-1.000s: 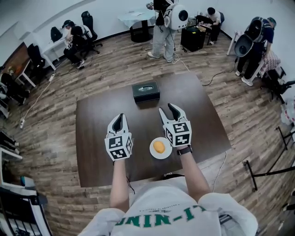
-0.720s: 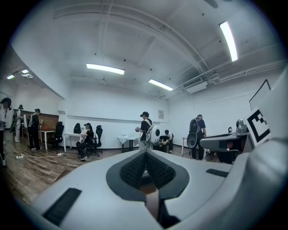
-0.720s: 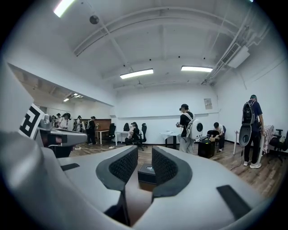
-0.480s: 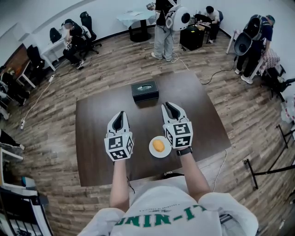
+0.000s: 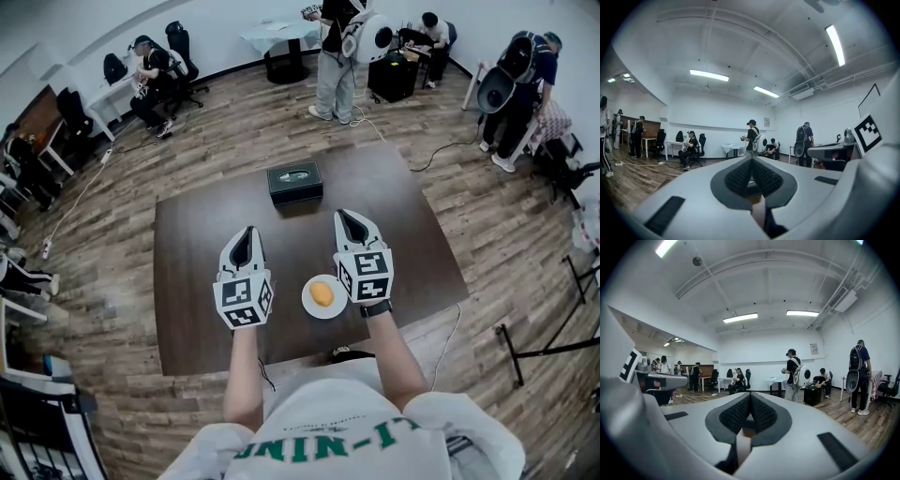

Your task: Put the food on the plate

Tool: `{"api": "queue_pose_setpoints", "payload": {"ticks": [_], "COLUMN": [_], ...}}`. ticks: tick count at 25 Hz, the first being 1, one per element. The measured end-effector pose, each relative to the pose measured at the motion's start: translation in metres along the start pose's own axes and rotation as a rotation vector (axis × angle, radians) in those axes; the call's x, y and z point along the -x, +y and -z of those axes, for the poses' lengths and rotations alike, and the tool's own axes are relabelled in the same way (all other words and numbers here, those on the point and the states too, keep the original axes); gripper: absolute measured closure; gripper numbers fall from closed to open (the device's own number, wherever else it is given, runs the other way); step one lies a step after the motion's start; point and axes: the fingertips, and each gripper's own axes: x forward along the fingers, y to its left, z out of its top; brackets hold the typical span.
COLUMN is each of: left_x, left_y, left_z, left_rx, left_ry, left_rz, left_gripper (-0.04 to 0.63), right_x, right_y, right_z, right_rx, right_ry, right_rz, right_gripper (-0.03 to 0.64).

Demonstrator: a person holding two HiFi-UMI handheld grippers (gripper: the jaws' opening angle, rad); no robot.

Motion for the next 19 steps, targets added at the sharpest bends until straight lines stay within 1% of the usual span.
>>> {"api": "queue_pose_setpoints", "payload": {"ticks": [5,9,19], "left_x": [0.003,0.006,0.014], "left_y": [-0.007,-0.013,-0.019], "left_z": [0.004,0.005,0.006], "left_rx": [0.004,0.0,0.001], "left_ry": [0.008,0.004,-0.001], "left_rz": [0.005,0.015,0.025], "left_gripper": [0.589,0.589,0.589], "right_x": [0.007,0.012,0.02], "right_y": [0.0,-0.003,0.004], "right_z": [0.0,0.002,0.0], "right_rx": [0.008,0.009,0.01], "right_ry": [-0.001,-0.005,-0.012], "right_rz": [-0.008,0.002,-0.012], "right_gripper": [0.601,0.601,0.601]}}
